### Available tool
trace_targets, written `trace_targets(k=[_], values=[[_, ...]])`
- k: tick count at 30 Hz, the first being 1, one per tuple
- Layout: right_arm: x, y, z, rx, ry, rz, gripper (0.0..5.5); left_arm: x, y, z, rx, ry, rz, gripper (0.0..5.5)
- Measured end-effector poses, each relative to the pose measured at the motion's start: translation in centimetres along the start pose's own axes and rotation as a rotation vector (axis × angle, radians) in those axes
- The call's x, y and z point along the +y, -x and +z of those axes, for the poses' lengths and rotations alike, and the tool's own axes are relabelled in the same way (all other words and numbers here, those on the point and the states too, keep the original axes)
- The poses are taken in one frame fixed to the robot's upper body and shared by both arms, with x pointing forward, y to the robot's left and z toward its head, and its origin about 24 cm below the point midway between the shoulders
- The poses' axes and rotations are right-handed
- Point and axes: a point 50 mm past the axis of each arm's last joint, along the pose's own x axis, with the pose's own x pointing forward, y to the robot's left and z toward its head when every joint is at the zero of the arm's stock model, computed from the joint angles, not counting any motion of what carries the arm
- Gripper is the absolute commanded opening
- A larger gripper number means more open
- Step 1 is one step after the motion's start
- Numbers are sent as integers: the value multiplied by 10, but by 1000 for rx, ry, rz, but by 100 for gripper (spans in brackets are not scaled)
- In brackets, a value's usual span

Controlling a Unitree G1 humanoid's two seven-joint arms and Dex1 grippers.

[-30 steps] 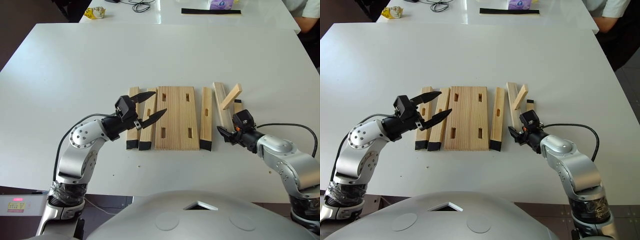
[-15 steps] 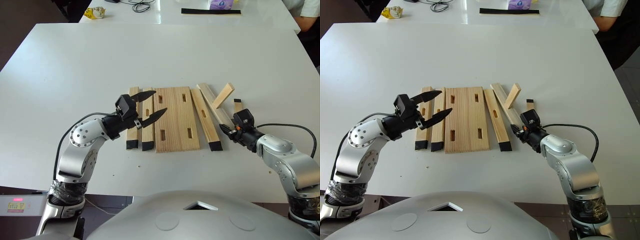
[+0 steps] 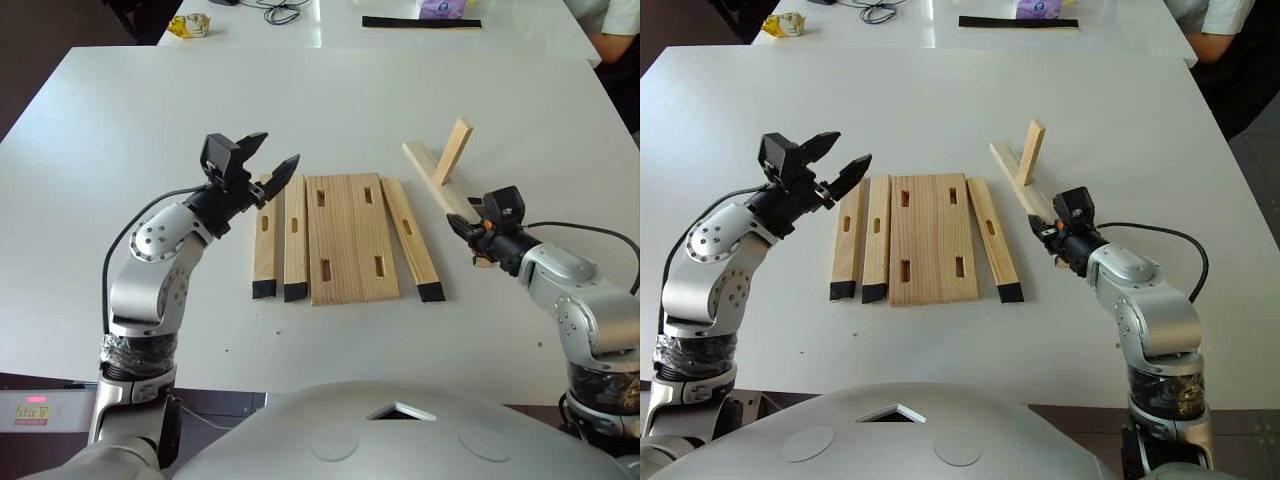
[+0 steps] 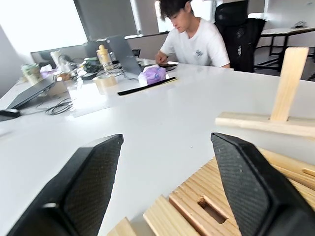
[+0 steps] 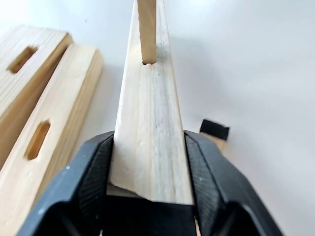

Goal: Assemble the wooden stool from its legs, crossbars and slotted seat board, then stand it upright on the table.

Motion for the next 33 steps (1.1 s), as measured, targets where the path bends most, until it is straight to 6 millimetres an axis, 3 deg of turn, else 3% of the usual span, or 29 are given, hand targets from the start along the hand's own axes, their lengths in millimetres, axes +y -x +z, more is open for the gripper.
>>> trace_targets(k=[7,11,13,17,27,33], values=[[-4,-5,11,-52,-17,5,207,13,-6,-2,49,-12,105,331],[0,-6,43,-211,-91,126,207,15,-9,-2,26,38,82,331],[6,-4,67,-334,-170,272,207,12,-13,6,-28,86,25,331],[11,4,90,-427,-240,486,206,10,-18,20,-114,174,-58,331],[-1,32,129,-487,-195,919,206,-16,-11,84,-336,431,-623,331],[-1,41,138,-507,-163,1044,206,-10,-12,103,-426,590,-679,331]])
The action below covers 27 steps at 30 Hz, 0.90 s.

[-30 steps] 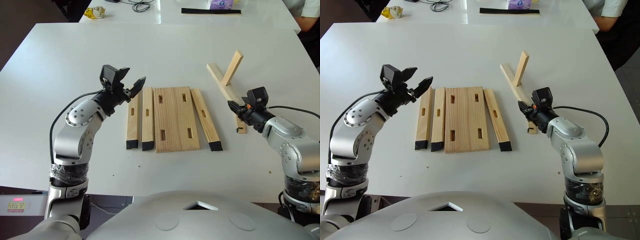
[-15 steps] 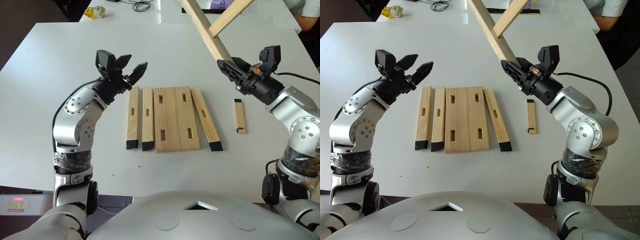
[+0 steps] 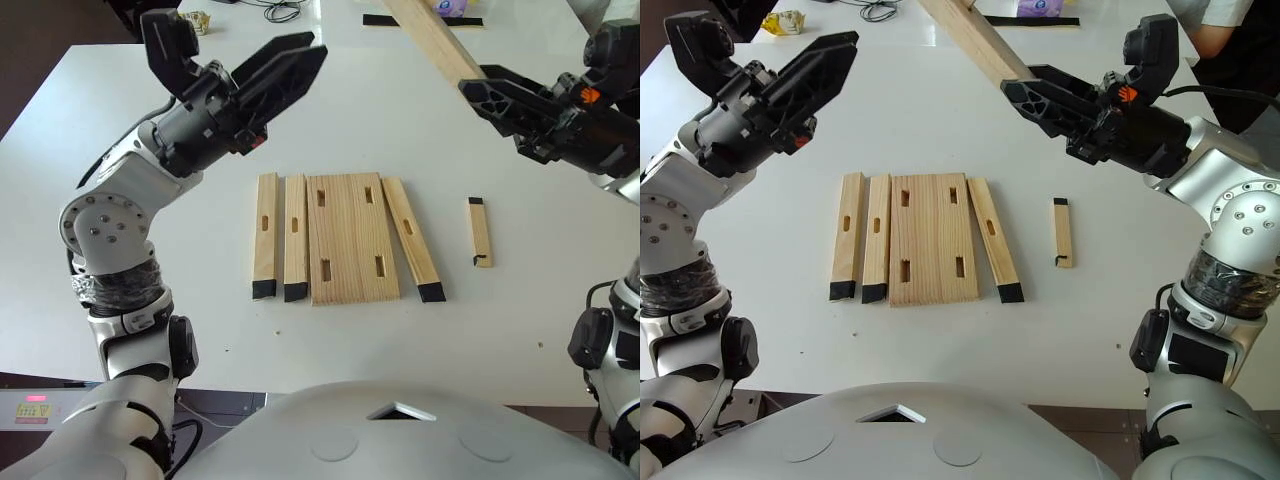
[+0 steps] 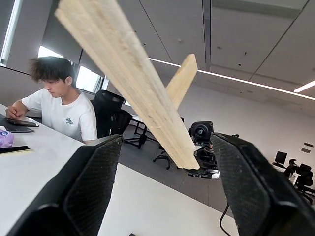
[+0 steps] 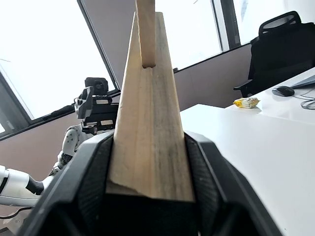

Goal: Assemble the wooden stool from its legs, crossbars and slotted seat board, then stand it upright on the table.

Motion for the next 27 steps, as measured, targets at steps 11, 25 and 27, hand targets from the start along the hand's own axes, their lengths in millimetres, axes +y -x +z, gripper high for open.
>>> trace_targets(k=[11,25,27], values=[[7,-16,-7,49,-15,116,206,-7,-17,-11,-16,99,-33,331],[14,-20,-12,92,-22,186,206,-14,-23,-9,-22,145,-84,331],[15,-20,-12,97,-27,201,206,-15,-23,-8,-22,146,-90,331]])
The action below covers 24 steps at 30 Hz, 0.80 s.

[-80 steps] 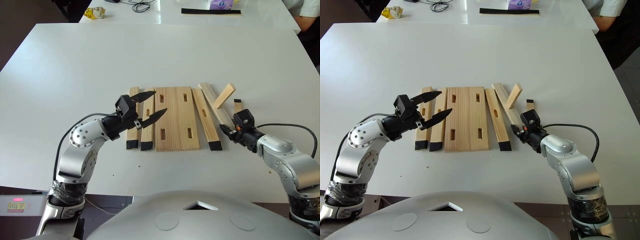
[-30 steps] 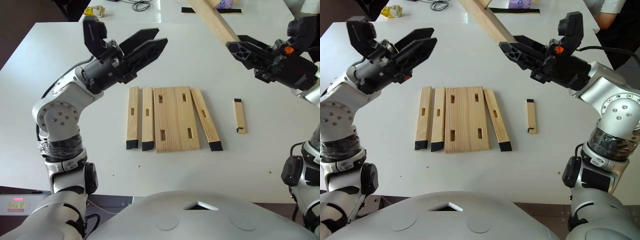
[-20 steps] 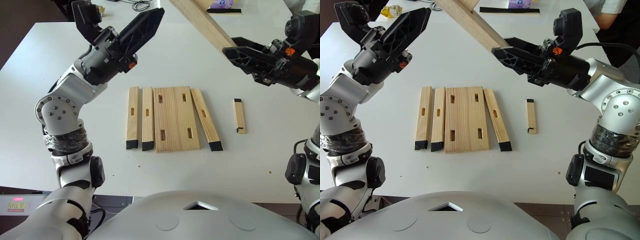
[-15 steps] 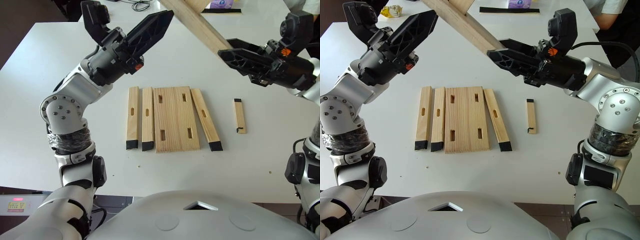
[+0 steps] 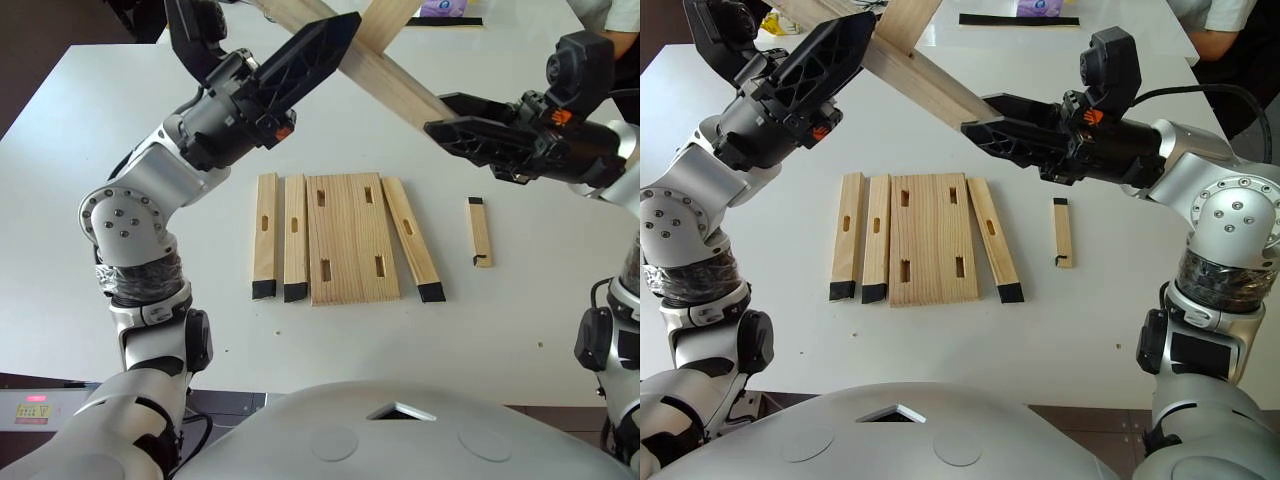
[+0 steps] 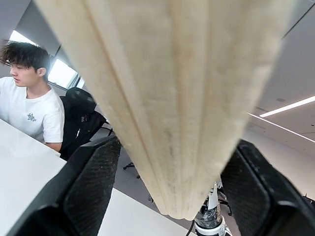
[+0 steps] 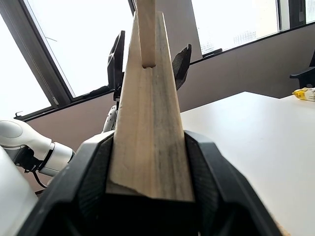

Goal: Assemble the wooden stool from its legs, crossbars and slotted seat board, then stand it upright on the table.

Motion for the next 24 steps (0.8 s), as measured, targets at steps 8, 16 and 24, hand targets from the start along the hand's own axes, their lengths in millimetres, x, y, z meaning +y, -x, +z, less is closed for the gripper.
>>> trace_targets(k=[8,16,24], values=[[0,2,-1,18,-5,-6,206,-2,2,3,21,-20,-2,331],[1,3,0,26,-4,-1,206,-9,0,0,53,-39,-56,331],[3,2,-2,37,-3,19,206,-9,1,1,64,-39,-74,233]])
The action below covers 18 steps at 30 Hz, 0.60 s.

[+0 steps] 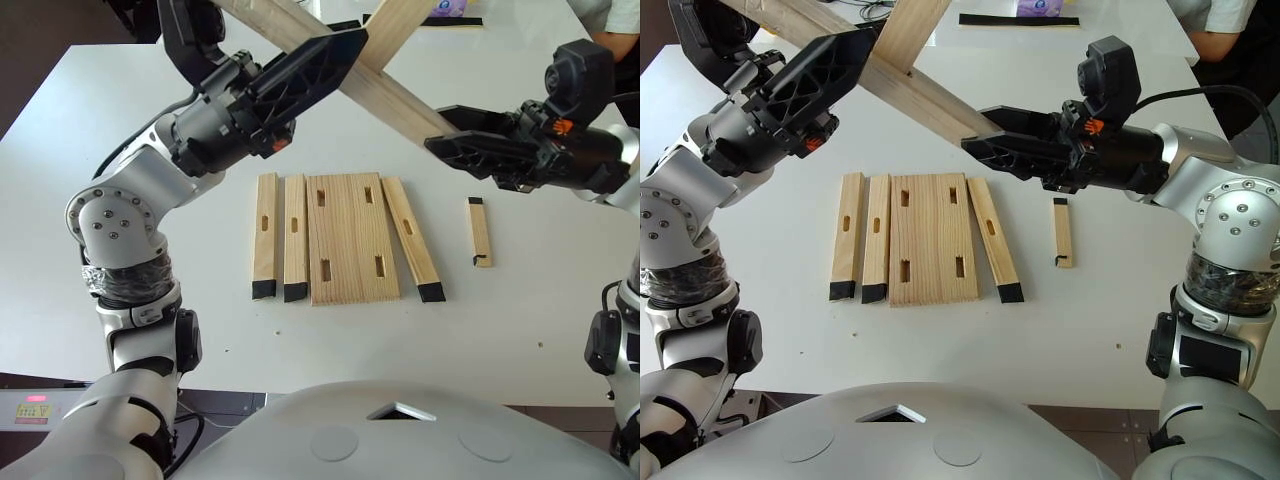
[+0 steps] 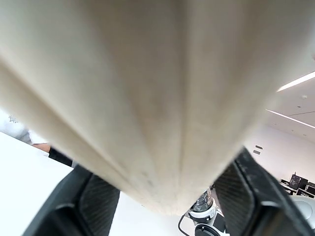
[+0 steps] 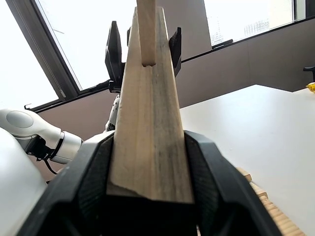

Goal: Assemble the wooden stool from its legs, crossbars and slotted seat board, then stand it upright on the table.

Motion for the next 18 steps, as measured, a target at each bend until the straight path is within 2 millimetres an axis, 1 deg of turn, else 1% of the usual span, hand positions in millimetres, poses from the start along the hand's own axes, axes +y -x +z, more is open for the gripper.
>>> trace_targets(k=[2,11,18], values=[[0,0,0,3,-2,9,206,0,1,0,4,3,-4,207],[1,-2,-3,17,-13,29,206,-2,6,-4,11,5,-7,207],[1,-1,-6,30,-27,47,206,-6,7,-7,49,-9,-28,206]])
